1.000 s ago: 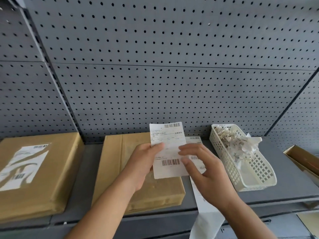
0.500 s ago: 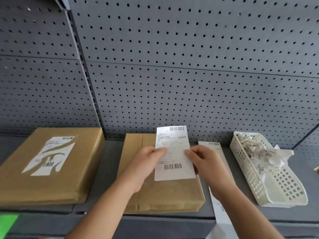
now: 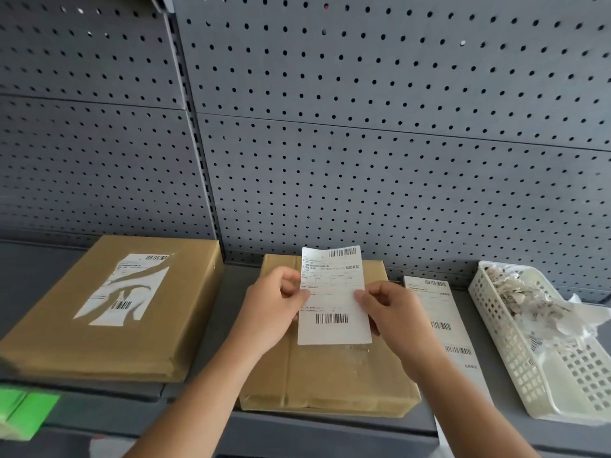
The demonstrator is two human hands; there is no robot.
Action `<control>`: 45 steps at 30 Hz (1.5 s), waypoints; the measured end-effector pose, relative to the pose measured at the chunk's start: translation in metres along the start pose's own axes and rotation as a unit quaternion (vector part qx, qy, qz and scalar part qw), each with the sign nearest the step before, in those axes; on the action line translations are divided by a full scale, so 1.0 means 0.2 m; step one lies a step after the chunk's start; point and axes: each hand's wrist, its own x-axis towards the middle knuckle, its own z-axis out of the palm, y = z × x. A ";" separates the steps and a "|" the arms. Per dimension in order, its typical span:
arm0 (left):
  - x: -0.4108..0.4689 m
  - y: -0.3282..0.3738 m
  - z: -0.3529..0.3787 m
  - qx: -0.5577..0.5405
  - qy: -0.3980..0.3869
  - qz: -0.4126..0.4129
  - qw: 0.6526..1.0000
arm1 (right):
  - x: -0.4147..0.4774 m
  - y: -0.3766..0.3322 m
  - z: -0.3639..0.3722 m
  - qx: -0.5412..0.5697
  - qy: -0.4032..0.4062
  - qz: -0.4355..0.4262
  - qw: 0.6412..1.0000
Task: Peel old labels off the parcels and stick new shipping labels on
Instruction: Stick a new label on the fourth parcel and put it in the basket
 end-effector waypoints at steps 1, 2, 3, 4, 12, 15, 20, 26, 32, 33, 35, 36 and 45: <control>0.00 -0.01 0.00 0.017 0.007 0.004 1.000 | 0.01 0.01 0.01 -0.015 0.002 -0.001 1.000; 0.01 -0.01 0.01 0.031 0.013 0.008 0.999 | 0.02 0.02 0.01 -0.035 0.007 -0.002 0.999; 0.01 -0.02 0.01 0.044 0.017 0.010 0.999 | 0.03 0.04 0.02 -0.057 0.014 -0.003 0.998; 0.01 -0.02 0.01 0.057 0.019 0.012 0.998 | 0.03 0.05 0.02 -0.080 0.021 -0.005 0.997; 0.00 -0.03 0.06 0.157 0.015 0.024 0.987 | 0.05 0.07 0.05 -0.196 0.045 -0.058 0.978; 0.00 -0.02 0.07 0.173 0.015 0.021 0.984 | 0.04 0.08 0.06 -0.221 0.049 -0.065 0.972; 0.01 0.00 0.09 0.222 0.016 0.025 0.975 | 0.04 0.09 0.08 -0.259 0.047 -0.074 0.962; 0.01 -0.01 0.09 0.243 0.018 0.028 0.970 | 0.05 0.07 0.10 -0.326 0.031 -0.071 0.942; 0.02 -0.05 0.08 0.309 0.023 0.127 0.942 | 0.06 0.09 0.08 -0.417 0.048 -0.094 0.903; 0.02 -0.05 0.08 0.308 0.011 0.140 0.941 | 0.06 0.09 0.08 -0.419 0.056 -0.112 0.899; 0.03 -0.05 0.09 0.306 -0.022 0.160 0.938 | 0.07 0.11 0.09 -0.428 0.069 -0.171 0.885; 0.03 -0.06 0.10 0.313 -0.037 0.168 0.934 | 0.08 0.11 0.10 -0.433 0.071 -0.199 0.876; 0.13 -0.12 0.13 0.404 -0.124 0.192 0.886 | 0.16 0.13 0.20 -0.505 -0.030 -0.232 0.831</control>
